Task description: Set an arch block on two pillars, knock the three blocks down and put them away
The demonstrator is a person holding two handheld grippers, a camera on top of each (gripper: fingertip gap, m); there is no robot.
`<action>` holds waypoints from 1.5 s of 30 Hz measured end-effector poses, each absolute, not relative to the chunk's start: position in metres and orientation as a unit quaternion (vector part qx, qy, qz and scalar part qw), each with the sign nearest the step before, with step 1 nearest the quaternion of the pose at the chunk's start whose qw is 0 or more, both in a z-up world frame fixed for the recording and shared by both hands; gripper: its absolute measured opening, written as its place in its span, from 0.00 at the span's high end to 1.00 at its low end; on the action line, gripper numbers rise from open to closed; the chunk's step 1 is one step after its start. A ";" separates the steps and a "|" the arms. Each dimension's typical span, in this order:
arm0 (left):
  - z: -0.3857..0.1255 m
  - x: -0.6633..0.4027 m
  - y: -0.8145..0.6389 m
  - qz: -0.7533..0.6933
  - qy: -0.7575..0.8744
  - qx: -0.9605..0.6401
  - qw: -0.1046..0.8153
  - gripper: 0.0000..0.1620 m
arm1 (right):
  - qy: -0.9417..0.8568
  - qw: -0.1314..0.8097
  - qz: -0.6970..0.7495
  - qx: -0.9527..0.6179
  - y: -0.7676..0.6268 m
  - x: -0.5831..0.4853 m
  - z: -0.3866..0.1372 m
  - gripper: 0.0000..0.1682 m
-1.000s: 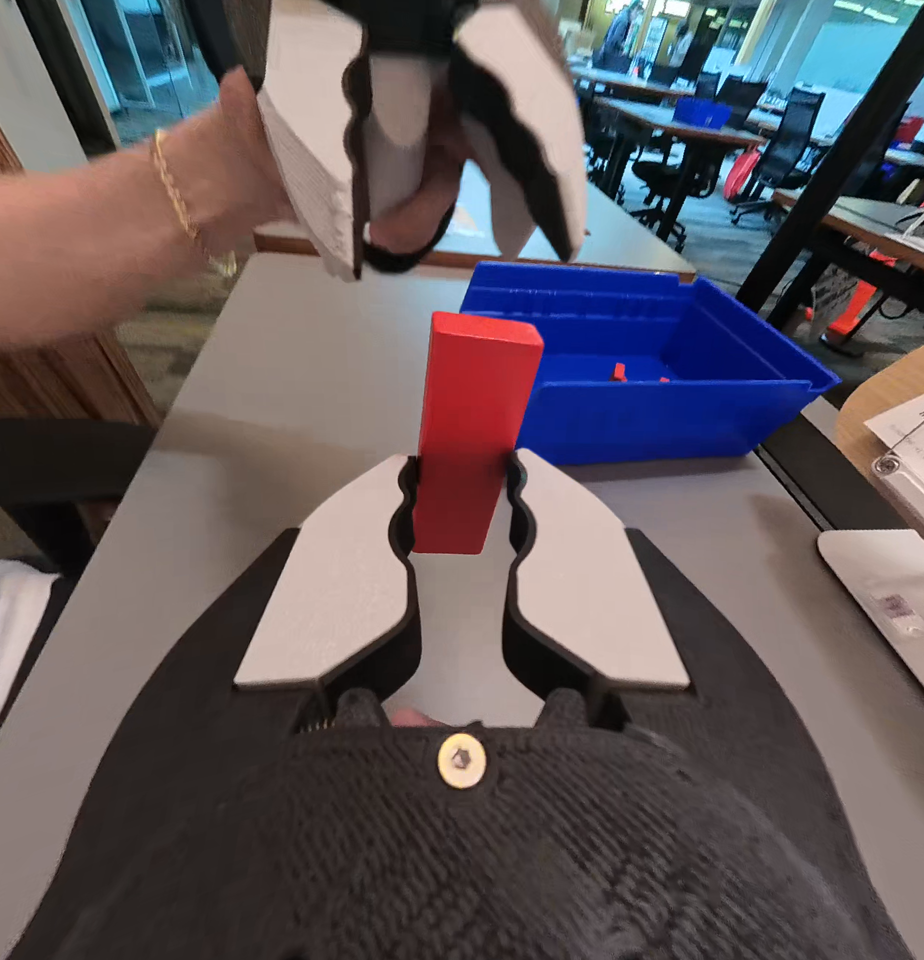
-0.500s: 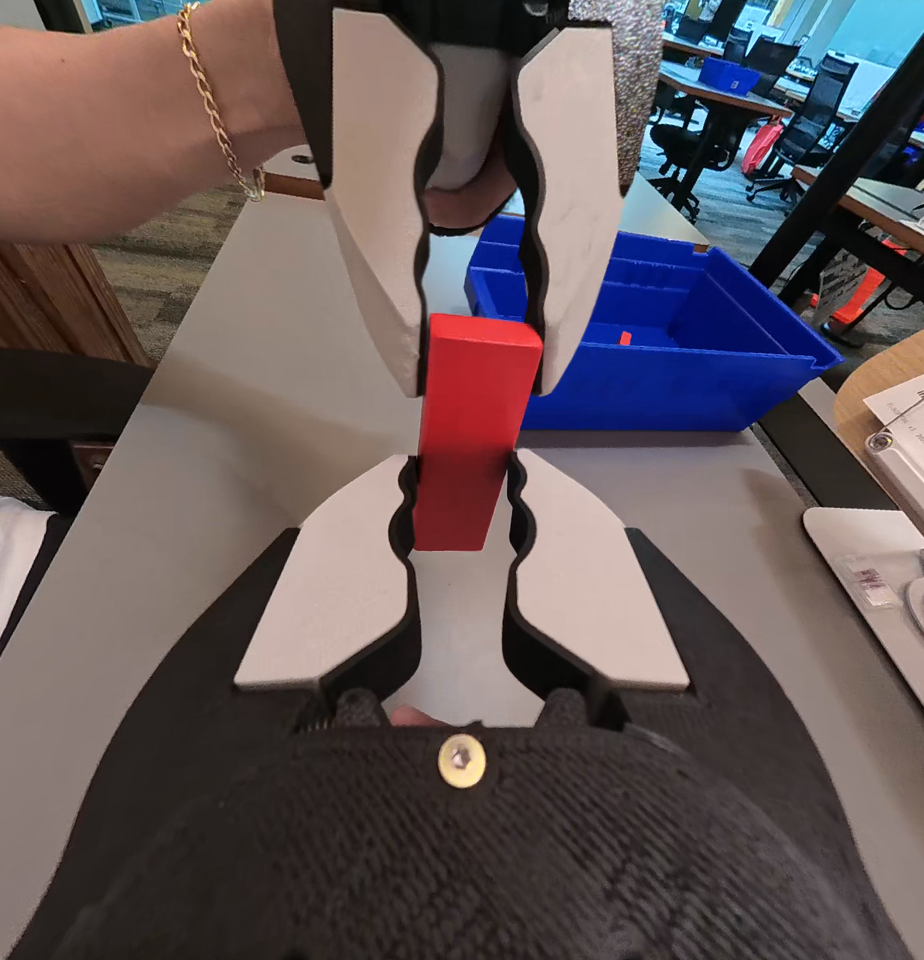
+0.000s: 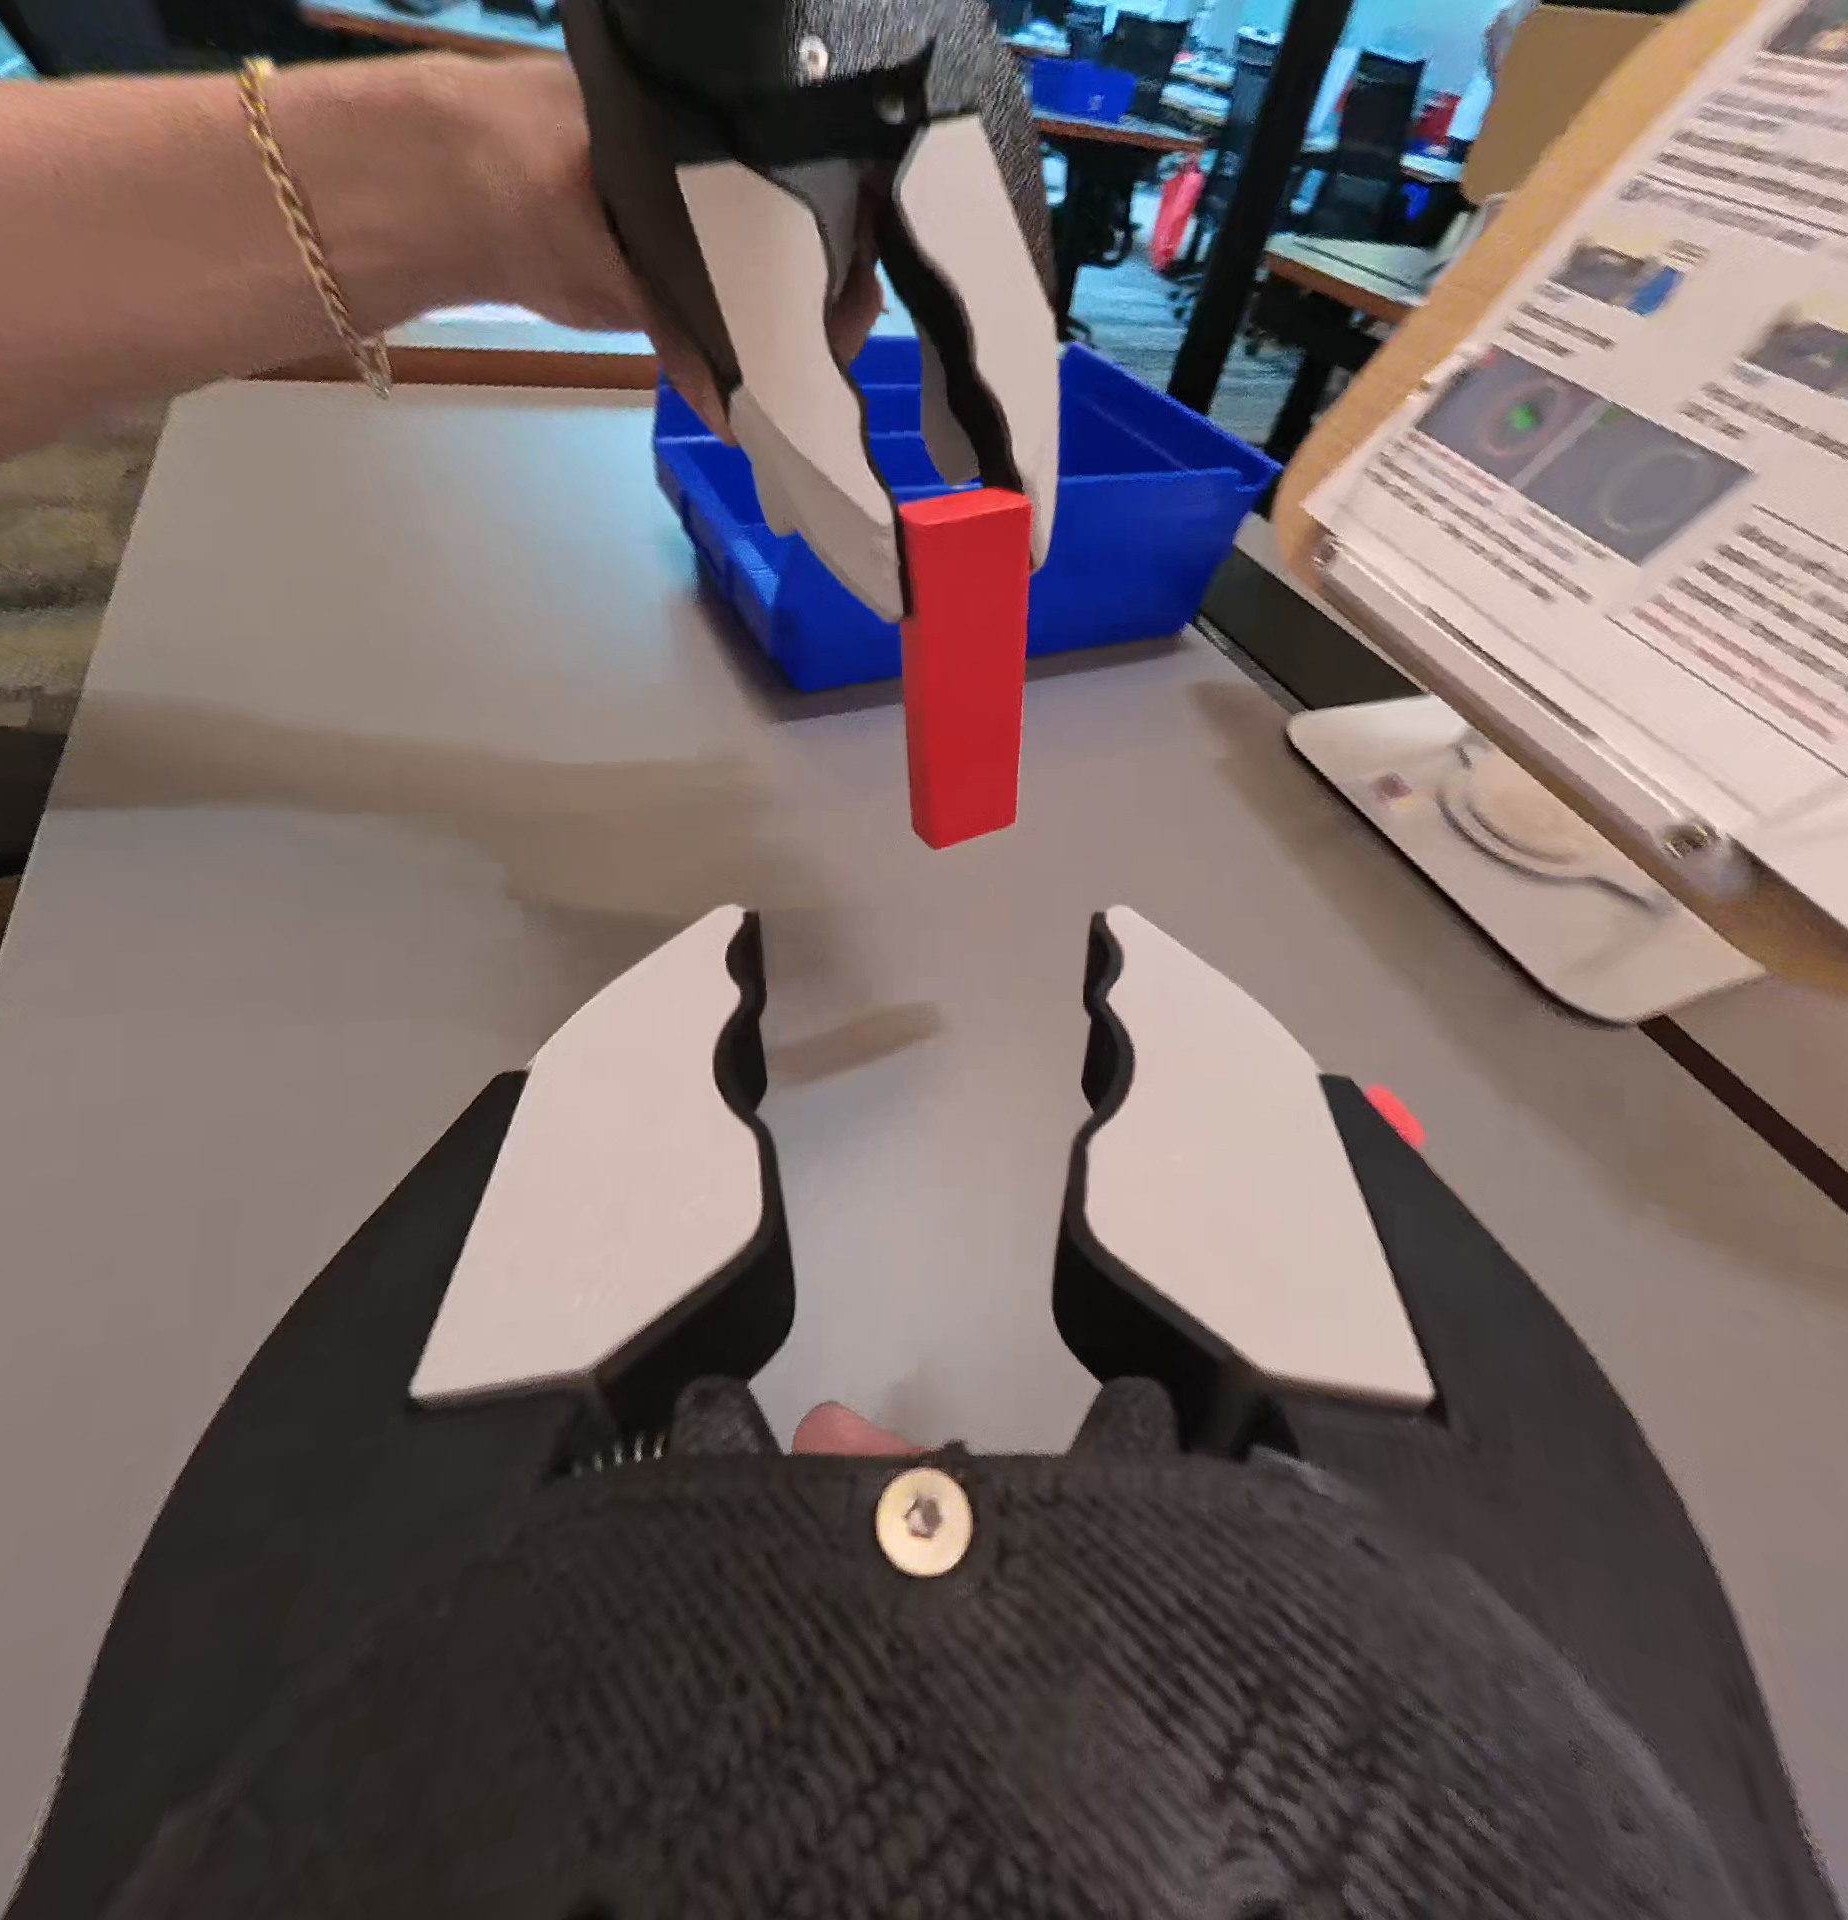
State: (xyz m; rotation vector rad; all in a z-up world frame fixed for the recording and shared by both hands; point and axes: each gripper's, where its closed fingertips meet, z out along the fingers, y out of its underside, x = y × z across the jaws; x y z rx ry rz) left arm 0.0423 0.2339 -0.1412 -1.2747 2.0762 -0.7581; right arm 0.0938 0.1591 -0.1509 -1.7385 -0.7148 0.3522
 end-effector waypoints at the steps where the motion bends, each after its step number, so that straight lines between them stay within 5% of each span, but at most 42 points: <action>1: -0.147 0.050 0.238 -0.282 0.779 -0.479 0.291 0.80 | -0.294 0.580 0.149 -0.745 0.155 0.104 -0.152 0.65; 20: -0.219 0.137 0.249 -0.267 0.798 -0.493 0.222 0.80 | -0.234 0.606 0.140 -0.747 0.140 0.162 -0.159 0.65; 45: -0.223 0.138 0.251 -0.252 0.817 -0.483 0.190 0.80 | -0.237 0.604 0.141 -0.748 0.138 0.165 -0.163 0.65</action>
